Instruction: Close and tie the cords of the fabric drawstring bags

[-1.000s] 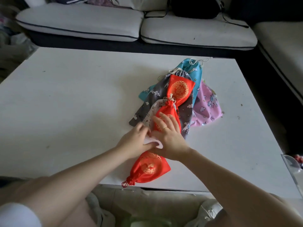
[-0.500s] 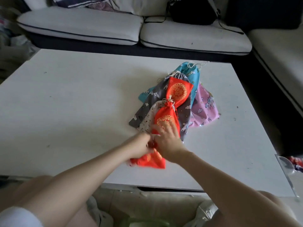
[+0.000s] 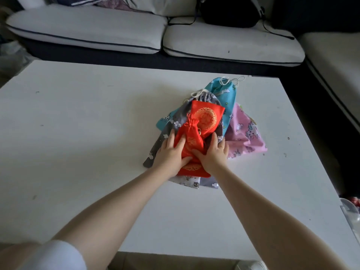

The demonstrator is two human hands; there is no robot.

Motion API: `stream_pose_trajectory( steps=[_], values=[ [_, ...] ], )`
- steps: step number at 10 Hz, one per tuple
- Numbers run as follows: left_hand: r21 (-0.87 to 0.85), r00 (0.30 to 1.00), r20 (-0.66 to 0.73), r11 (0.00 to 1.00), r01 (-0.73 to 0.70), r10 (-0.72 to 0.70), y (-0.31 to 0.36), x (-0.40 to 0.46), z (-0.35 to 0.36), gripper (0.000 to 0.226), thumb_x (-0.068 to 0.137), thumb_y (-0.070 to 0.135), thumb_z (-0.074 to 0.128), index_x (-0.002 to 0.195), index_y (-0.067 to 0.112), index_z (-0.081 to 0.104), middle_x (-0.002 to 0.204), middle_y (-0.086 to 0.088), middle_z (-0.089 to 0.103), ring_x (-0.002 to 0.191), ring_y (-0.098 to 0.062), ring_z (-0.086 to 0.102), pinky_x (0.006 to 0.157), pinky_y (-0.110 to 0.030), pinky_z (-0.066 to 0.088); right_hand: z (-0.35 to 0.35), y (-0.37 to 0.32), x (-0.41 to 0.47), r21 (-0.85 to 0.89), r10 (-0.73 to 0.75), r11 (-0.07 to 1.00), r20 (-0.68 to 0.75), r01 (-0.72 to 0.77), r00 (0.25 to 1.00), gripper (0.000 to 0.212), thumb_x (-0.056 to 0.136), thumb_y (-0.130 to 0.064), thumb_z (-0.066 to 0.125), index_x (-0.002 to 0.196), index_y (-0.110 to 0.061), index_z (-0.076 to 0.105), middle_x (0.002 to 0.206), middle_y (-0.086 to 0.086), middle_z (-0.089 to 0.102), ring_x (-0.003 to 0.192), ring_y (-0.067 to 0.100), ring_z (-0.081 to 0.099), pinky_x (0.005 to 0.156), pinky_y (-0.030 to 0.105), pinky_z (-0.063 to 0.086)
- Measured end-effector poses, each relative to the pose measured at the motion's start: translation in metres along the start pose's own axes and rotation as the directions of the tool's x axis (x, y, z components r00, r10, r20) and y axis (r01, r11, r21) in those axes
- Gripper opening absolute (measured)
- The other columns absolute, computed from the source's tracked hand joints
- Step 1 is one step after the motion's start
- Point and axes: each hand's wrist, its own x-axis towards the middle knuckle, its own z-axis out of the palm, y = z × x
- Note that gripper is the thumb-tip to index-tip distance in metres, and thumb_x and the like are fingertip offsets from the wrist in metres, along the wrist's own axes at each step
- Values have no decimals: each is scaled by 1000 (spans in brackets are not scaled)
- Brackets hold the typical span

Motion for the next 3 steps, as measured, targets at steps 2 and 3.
stream_pose_trajectory(
  steps=[2, 3],
  values=[
    [89, 992, -124, 996, -24, 35, -16, -6, -25, 78, 84, 65, 33, 148, 29, 7, 157, -8, -13, 145, -30, 1, 116, -45, 10, -16, -12, -5, -218, -120, 971, -85, 99, 989, 105, 71, -80, 40, 149, -25, -6, 158, 6, -9, 145, 29, -10, 114, 53, -4],
    [279, 910, -356, 954, -114, 213, -22, -28, -35, 82, 79, 62, 29, 147, 19, 13, 156, -14, 11, 141, -37, 20, 111, -53, 20, -15, -12, -30, -452, -533, 811, -313, 370, 786, 92, 80, -75, 20, 147, -17, -6, 157, 6, -2, 144, 24, -6, 113, 47, -12]
  ],
)
